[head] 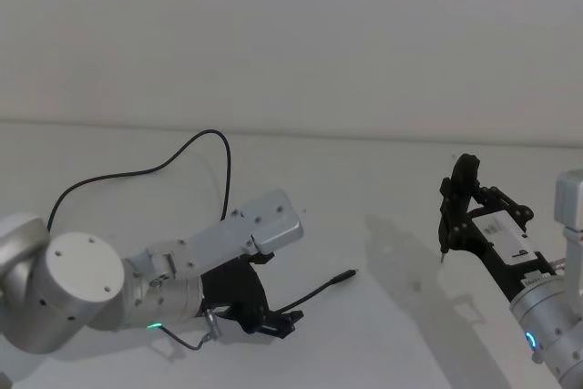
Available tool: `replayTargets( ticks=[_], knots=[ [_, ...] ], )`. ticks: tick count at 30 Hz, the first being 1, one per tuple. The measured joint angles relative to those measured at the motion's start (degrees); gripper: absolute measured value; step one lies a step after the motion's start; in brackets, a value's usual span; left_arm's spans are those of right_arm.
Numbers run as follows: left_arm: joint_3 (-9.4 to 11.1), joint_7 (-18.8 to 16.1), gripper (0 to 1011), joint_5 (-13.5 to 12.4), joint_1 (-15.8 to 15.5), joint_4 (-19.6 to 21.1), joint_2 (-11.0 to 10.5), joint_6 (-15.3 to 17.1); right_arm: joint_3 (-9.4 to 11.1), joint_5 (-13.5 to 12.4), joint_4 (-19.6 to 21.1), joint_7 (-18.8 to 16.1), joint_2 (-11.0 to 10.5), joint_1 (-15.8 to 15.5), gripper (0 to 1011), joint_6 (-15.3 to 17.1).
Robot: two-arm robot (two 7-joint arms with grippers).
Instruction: Pick up the data cable with the one hand.
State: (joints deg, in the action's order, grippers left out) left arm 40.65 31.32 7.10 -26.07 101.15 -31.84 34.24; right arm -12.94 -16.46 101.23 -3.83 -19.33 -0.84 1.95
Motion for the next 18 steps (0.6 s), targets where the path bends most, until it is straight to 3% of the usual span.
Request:
replayTargets(
  ticks=[18],
  knots=[
    [1.31,-1.14,1001,-2.70,-1.24,-3.66,3.12,0.99,0.00,0.00,0.00,0.00,0.00,0.00,268,0.00]
  ],
)
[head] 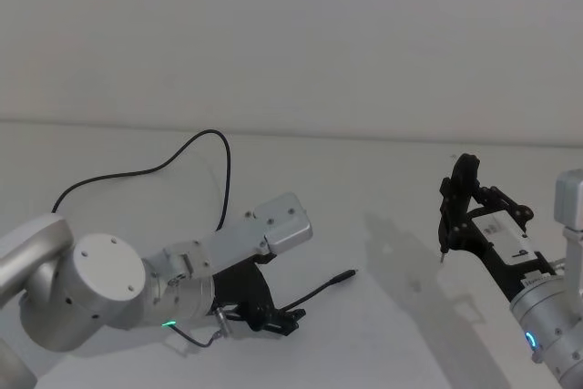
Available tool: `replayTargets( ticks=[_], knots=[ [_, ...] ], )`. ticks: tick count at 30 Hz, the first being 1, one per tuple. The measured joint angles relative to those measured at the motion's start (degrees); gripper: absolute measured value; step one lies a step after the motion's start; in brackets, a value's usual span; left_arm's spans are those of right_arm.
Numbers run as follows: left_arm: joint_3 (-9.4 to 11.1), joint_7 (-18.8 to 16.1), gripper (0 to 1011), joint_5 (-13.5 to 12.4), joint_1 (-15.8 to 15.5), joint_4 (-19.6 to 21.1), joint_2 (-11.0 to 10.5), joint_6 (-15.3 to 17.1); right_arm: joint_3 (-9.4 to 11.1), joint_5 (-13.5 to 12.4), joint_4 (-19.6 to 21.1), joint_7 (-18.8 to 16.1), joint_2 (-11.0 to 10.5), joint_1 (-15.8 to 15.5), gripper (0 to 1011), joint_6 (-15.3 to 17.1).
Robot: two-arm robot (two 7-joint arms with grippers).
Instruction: Pick up the data cable with the one hand.
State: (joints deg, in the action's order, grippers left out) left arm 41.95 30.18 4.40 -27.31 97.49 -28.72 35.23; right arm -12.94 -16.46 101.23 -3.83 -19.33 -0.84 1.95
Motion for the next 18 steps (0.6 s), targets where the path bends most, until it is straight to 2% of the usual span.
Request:
replayTargets(
  ticks=[7,18],
  knots=[
    [0.18,-0.28,992,-0.61,-0.15,-0.56,0.62,0.20,0.00,0.00,0.00,0.00,0.00,0.00,268,0.00],
    [0.31,-0.50,720,-1.10,-0.25,-1.03,1.10,0.35,0.00,0.00,0.00,0.00,0.00,0.00,268,0.00]
  ],
)
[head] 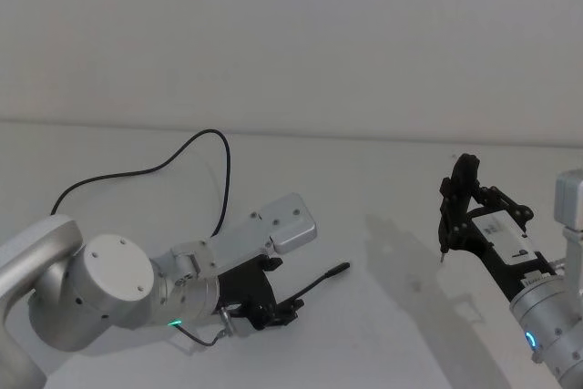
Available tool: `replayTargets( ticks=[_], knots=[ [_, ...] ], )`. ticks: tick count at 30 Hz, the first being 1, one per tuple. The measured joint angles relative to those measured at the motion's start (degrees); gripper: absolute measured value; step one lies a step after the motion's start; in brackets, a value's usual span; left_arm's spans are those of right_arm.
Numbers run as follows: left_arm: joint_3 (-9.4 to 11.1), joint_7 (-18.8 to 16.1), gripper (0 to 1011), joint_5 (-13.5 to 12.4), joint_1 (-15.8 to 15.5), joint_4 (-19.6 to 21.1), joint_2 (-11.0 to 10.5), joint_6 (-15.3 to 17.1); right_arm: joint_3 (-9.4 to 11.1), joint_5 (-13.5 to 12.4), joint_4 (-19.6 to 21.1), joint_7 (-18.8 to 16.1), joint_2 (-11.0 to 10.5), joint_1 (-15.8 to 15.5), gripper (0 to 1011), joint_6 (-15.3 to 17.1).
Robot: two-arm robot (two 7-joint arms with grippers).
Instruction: Pick up the data cable with the one hand.
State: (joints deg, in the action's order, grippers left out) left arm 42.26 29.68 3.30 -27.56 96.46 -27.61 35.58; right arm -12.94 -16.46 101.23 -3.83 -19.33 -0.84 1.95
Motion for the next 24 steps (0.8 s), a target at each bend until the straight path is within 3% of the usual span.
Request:
replayTargets(
  ticks=[19,24],
  knots=[
    [0.10,-0.15,117,-0.26,-0.07,-0.25,0.25,0.09,0.00,0.00,0.00,0.00,0.00,0.00,268,0.00],
    [0.10,-0.15,49,-0.29,-0.07,-0.29,0.28,0.09,0.00,0.00,0.00,0.00,0.00,0.00,268,0.00]
  ],
)
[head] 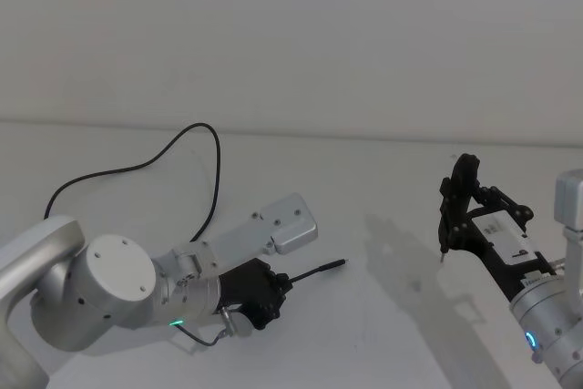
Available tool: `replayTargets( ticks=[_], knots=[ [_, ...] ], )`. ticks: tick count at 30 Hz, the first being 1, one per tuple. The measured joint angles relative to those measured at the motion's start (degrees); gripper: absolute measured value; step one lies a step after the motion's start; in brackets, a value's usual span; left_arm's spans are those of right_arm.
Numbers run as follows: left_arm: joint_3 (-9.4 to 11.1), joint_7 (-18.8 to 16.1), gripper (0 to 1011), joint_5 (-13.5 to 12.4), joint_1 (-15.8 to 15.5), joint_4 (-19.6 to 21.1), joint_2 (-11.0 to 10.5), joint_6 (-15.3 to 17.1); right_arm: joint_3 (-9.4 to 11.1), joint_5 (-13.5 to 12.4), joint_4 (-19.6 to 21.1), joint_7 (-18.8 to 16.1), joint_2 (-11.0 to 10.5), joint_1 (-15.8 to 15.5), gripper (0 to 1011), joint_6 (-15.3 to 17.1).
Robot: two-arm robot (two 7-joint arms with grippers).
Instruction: Pick up the data cable with the one hand.
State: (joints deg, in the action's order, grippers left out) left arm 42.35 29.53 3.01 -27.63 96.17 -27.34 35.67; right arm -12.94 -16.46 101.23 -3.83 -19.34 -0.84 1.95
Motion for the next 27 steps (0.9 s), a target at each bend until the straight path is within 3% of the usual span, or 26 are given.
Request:
replayTargets(
  ticks=[14,27],
  knots=[
    [-0.72,-0.30,49,0.02,0.49,0.12,0.11,-1.05,0.12,-0.04,0.42,-0.09,0.05,-0.07,268,0.01],
    [-4.88,-0.91,49,2.71,2.36,1.87,0.27,-5.54,1.15,-3.15,3.91,-2.36,0.90,-0.30,268,0.54]
  ],
)
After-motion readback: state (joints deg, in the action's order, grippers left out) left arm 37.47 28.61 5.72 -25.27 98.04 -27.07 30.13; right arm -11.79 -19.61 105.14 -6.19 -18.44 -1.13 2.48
